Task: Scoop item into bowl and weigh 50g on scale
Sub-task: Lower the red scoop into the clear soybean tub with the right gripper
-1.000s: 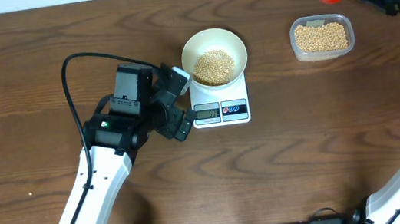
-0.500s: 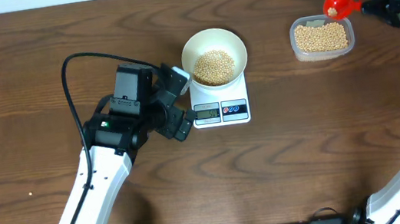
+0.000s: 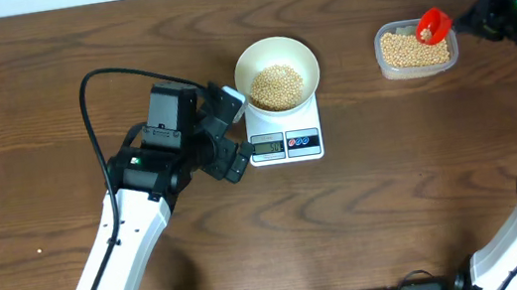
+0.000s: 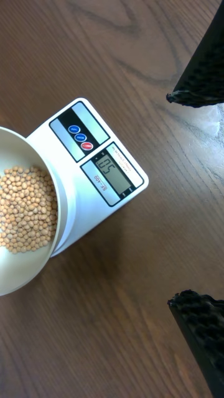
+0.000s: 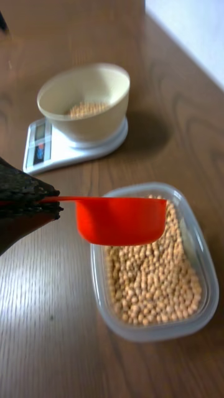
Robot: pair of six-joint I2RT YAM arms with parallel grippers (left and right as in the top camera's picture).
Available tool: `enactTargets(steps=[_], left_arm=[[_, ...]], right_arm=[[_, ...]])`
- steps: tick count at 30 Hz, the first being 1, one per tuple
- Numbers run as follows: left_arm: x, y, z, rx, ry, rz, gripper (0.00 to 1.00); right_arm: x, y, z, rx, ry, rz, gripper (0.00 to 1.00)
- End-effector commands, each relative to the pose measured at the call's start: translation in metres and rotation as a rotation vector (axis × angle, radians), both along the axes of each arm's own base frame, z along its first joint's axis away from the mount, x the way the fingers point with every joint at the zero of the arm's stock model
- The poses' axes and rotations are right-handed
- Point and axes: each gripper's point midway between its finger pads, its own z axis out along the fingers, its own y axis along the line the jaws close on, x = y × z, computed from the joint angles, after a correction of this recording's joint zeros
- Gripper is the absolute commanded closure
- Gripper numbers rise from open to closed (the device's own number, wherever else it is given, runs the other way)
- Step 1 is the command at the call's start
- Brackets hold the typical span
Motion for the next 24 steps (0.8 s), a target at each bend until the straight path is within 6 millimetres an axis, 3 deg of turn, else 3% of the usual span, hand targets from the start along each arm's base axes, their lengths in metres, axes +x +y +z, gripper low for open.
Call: enactTargets(steps=[1,14,24], left_arm=[[0.0,-0.002,0.0,-0.003,0.003,-0.021,0.04],[0.0,-0.002,0.0,-0.003,0.003,-0.021,0.04],[0.0,-0.002,0.0,-0.003,0.003,-0.021,0.04]], right_arm=[[0.0,-0.003,-0.003,-0.159,0.01,0.01,0.99],[0.002,0.022,-0.016,-0.55,0.051,0.121,0.99],[0.006,0.044,-0.007,-0.869,0.025,0.216,0.99]])
